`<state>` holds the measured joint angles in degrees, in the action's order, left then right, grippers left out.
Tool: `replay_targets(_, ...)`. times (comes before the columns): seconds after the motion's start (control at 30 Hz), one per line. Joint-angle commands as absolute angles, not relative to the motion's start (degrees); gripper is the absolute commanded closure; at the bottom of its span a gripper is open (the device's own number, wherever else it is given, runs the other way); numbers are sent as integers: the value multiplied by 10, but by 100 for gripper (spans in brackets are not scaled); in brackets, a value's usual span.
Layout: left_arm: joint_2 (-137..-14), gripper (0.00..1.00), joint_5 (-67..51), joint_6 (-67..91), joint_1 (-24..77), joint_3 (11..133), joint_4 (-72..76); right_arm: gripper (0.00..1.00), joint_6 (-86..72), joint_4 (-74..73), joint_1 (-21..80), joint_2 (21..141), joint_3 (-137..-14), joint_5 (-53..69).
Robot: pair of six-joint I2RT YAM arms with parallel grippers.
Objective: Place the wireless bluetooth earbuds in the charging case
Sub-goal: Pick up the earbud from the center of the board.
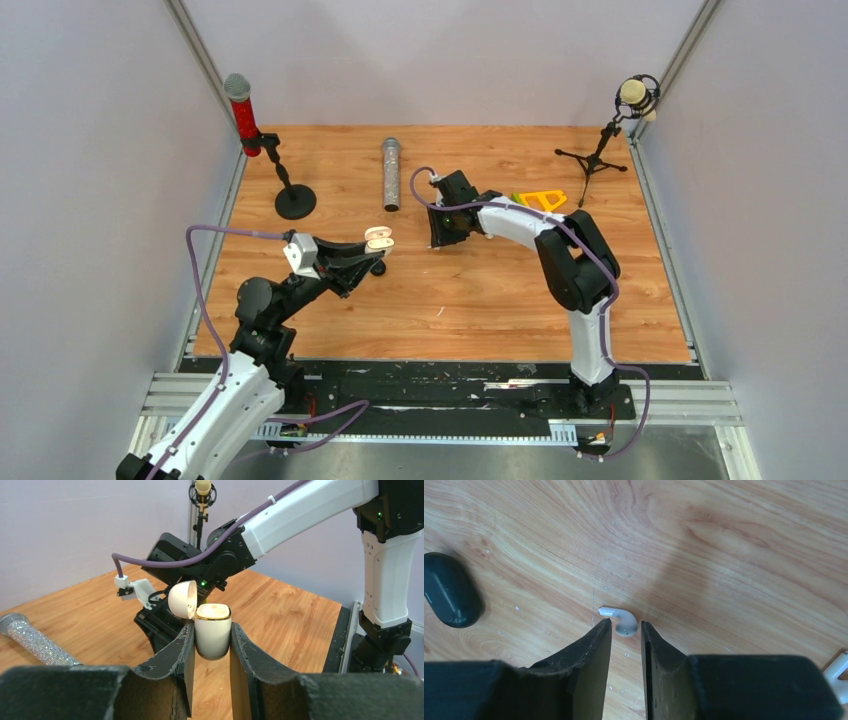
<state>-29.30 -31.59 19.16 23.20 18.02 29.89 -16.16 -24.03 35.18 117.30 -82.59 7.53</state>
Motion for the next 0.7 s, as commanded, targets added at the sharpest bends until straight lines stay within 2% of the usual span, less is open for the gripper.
replay_targets(0.0,-287,100,-309,196,228,183,325,71,-151,-245,359,1183,-854,56)
replay_targets(0.53,-286,100,-309,197,226,182,326,74,-143,-257,364,1188,-853,50)
replay_targets(0.67,-285,100,-309,198,226,182,325,78,-142,-261,364,1194,-856,49)
